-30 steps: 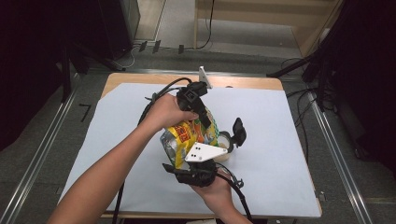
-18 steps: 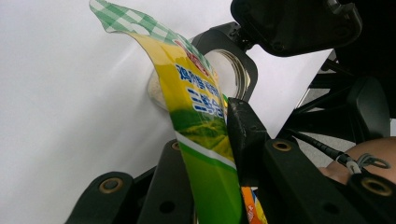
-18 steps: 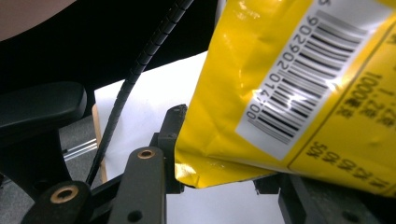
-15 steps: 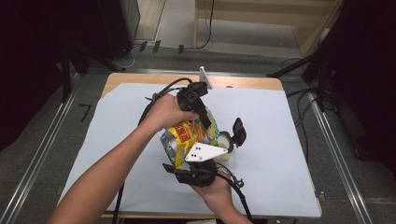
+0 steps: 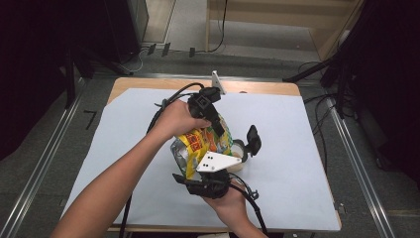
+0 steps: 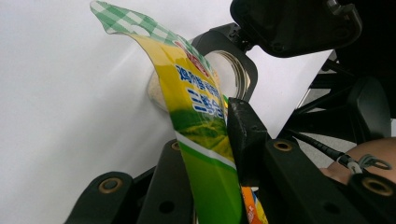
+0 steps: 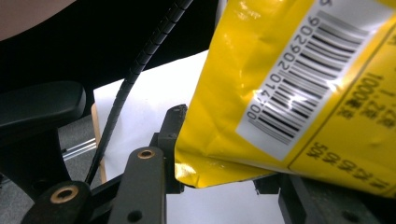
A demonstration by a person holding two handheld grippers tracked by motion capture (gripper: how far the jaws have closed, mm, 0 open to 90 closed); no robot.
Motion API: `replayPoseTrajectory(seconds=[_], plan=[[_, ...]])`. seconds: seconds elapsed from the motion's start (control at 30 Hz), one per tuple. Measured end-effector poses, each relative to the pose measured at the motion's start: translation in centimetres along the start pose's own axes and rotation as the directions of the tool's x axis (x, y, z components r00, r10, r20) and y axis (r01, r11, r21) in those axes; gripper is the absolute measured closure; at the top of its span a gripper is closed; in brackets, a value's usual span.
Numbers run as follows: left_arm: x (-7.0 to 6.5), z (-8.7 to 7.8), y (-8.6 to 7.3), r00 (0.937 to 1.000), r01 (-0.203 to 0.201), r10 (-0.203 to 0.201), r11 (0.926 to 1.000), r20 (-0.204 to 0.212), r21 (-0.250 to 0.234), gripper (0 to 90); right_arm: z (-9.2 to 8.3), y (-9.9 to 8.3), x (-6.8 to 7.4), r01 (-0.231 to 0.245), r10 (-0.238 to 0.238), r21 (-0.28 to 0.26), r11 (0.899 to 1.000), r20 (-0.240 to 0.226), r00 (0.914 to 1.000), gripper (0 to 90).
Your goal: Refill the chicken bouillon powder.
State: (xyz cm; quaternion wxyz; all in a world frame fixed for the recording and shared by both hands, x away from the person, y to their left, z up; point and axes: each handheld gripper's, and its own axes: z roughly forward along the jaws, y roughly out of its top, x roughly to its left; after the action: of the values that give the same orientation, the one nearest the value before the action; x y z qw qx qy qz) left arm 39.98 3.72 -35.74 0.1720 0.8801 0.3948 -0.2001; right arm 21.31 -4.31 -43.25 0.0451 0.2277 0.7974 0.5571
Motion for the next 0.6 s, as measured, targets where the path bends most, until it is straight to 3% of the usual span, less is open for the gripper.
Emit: replayPoseTrajectory(seconds=[0.6], plan=[[-0.56,0.14,0.19,0.9997,0.016,-0.017,0.9988,0.018,0.047,80.5,-0.18,0.05,0.05,0.009,-0.009,-0.006,1.0,-0.003,1.0,64.5]])
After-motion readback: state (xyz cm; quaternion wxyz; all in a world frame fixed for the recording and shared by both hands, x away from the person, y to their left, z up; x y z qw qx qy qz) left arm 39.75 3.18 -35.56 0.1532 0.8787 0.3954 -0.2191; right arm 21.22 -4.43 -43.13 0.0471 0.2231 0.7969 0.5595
